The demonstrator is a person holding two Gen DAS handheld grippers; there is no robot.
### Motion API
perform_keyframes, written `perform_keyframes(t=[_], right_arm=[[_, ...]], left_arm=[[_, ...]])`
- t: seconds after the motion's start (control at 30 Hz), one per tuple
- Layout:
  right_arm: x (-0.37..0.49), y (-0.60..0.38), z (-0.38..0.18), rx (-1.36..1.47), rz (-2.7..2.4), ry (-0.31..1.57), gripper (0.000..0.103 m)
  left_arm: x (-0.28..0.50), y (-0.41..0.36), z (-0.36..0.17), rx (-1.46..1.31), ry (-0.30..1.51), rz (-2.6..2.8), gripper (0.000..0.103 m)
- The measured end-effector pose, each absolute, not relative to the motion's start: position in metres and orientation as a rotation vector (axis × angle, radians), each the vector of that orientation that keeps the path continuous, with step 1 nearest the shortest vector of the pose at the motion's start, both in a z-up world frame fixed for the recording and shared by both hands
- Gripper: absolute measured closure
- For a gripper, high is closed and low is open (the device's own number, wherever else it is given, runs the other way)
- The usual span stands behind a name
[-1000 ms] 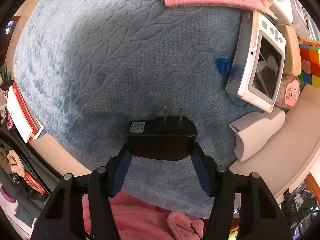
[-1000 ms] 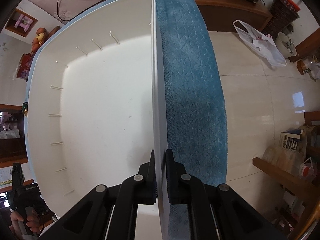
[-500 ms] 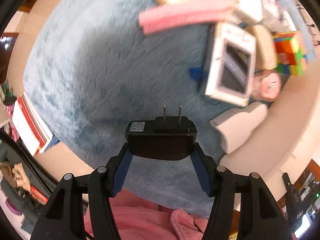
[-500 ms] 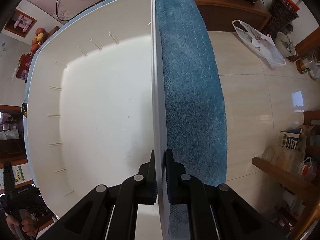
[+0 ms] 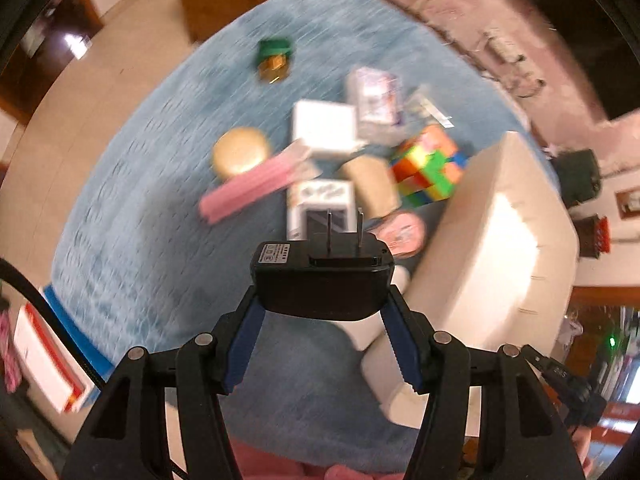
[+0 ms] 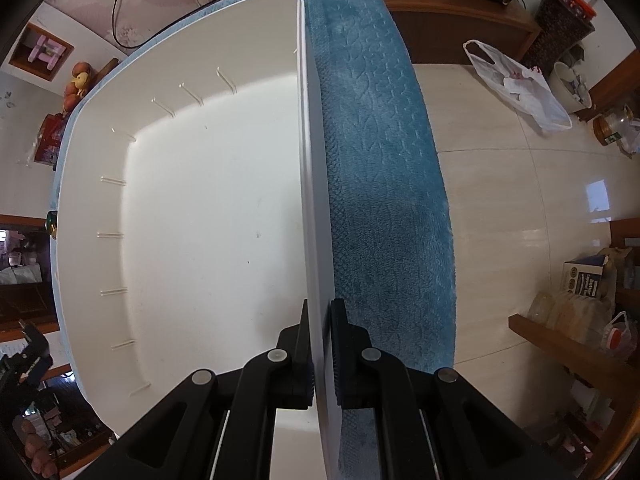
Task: Organize rigid objects
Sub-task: 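Carry the black charger into the white tray and open the left gripper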
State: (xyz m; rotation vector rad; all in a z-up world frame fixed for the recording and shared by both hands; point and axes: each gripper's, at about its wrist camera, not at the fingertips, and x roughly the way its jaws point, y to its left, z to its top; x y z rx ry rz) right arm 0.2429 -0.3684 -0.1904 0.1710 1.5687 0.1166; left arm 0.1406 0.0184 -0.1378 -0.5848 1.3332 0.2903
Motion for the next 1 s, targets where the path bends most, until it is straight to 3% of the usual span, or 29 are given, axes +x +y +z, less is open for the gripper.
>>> perform_keyframes(t=[0.43, 1.0], right_arm=[[0.244, -0.369, -0.191, 0.169, 0.141, 1.571, 0.096], [0.243, -0.369, -0.191, 0.167, 0.155, 1.571, 0.096]], left_arm=[[0.148, -0.054, -0.110, -0.369, 1.135, -0.008, 0.040], [0.140, -0.153, -0.115, -0.063, 1.186, -0.283, 0.040]])
